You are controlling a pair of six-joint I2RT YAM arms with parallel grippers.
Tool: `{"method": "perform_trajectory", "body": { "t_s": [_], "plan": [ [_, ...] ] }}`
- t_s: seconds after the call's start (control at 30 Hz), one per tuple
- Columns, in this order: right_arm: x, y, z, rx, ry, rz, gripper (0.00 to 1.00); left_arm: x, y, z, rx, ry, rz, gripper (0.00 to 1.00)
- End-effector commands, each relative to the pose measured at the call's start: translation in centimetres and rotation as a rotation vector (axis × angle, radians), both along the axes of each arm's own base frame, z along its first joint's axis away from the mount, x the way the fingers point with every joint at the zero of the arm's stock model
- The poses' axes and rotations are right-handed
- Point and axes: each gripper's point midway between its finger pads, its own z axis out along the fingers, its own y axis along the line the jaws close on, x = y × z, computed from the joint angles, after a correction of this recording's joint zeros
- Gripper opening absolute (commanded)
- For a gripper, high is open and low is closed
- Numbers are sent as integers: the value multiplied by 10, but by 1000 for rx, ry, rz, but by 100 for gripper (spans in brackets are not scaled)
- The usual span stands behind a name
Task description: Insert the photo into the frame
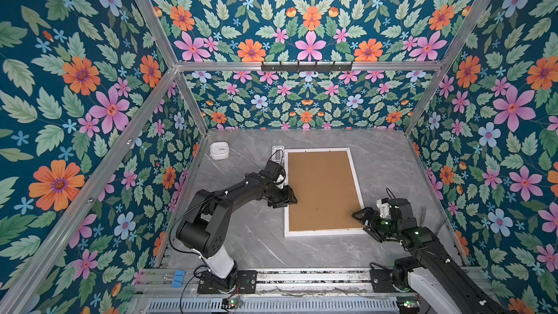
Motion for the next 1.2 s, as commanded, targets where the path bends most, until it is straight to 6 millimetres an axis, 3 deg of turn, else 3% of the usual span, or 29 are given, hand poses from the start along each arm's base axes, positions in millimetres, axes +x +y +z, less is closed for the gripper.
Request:
{"method": "perform_trajectory", "body": {
  "t_s": [0.0, 0.23, 0.53, 0.9, 1.17],
  "plan": [
    [11, 9, 23, 62, -98, 20, 86, 2, 0, 3, -2, -8, -1, 53],
    [15, 12, 32, 103, -145, 14, 86, 2, -1, 7, -15, -12, -1, 53],
    [18, 9, 45, 118, -194, -22, 77, 1, 2, 36, -64, -29, 9, 54],
    [24, 14, 55, 145, -198, -10, 76, -26, 33, 28, -123, 31, 88, 55],
    [27, 15, 58, 157, -194, -14, 76, -31, 29, 27, -231, 47, 146, 58]
  ]
}}
